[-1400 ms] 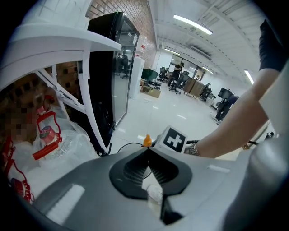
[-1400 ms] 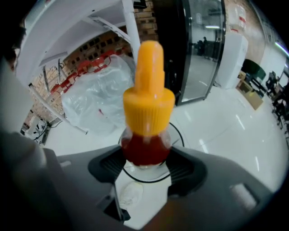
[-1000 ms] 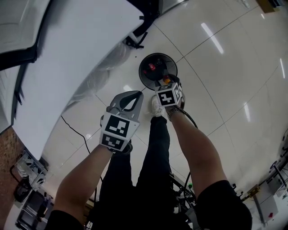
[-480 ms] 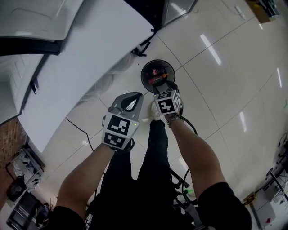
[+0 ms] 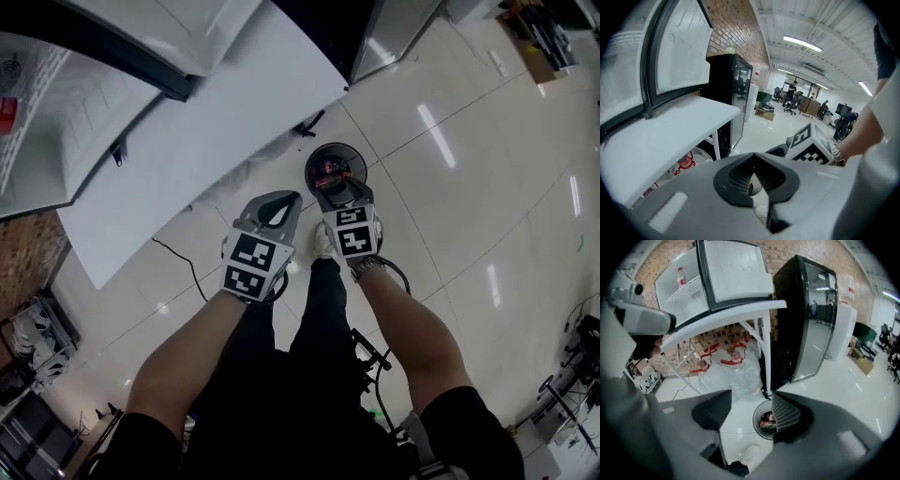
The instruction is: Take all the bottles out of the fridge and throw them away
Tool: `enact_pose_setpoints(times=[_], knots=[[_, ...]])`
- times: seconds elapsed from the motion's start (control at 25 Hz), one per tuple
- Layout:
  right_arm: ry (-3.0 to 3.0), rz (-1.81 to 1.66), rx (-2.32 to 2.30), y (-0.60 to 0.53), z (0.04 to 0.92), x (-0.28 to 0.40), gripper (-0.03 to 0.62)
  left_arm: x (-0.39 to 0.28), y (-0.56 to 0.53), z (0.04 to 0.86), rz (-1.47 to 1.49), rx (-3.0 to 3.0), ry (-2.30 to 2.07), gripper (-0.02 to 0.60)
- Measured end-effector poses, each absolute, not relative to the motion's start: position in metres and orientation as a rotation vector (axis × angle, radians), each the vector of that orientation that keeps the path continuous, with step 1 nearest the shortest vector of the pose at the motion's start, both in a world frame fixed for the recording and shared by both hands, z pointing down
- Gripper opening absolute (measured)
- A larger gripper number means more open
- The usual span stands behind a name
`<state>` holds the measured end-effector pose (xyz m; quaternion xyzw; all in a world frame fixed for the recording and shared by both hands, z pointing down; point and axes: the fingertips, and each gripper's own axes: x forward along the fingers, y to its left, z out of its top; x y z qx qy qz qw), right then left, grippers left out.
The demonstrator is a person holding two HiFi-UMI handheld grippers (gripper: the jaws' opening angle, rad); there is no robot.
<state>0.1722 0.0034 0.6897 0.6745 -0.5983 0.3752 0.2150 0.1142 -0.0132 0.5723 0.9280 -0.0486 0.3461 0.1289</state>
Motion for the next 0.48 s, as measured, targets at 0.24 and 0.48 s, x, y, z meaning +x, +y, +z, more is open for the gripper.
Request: enact_pose_setpoints(times=[0.24, 0.48], knots=[[-1.751, 0.909, 1.9, -0.019, 0.615, 0.154, 0.271, 0.094, -0.035, 0.522, 0.883, 2.744, -0.252, 0.003], [-1.85, 0.775, 1.866, -0.039, 0.551, 0.123, 0.27, 0.065, -0.056, 0.475, 0.786, 2.769, -0.38, 0.003]])
